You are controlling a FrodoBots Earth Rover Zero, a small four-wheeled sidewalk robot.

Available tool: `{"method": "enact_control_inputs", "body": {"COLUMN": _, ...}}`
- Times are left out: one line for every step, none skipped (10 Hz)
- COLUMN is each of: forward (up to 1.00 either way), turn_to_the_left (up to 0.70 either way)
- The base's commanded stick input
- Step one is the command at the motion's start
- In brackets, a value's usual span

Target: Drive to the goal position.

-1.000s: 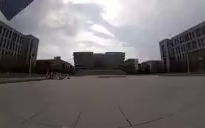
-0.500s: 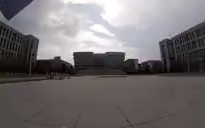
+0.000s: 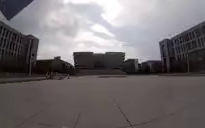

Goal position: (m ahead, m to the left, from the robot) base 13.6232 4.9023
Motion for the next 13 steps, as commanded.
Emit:
{"method": "enact_control_inputs", "body": {"forward": 0.7, "turn_to_the_left": 0.0}}
{"method": "enact_control_inputs", "body": {"forward": 0.7, "turn_to_the_left": 0.0}}
{"method": "enact_control_inputs", "body": {"forward": 0.7, "turn_to_the_left": 0.0}}
{"method": "enact_control_inputs", "body": {"forward": 0.7, "turn_to_the_left": 0.0}}
{"method": "enact_control_inputs", "body": {"forward": 0.7, "turn_to_the_left": 0.0}}
{"method": "enact_control_inputs", "body": {"forward": 0.7, "turn_to_the_left": 0.0}}
{"method": "enact_control_inputs", "body": {"forward": 0.7, "turn_to_the_left": 0.0}}
{"method": "enact_control_inputs", "body": {"forward": 0.7, "turn_to_the_left": 0.0}}
{"method": "enact_control_inputs", "body": {"forward": 0.7, "turn_to_the_left": 0.0}}
{"method": "enact_control_inputs", "body": {"forward": 0.7, "turn_to_the_left": 0.0}}
{"method": "enact_control_inputs", "body": {"forward": 0.7, "turn_to_the_left": 0.0}}
{"method": "enact_control_inputs", "body": {"forward": 0.7, "turn_to_the_left": 0.0}}
{"method": "enact_control_inputs", "body": {"forward": 0.7, "turn_to_the_left": 0.0}}
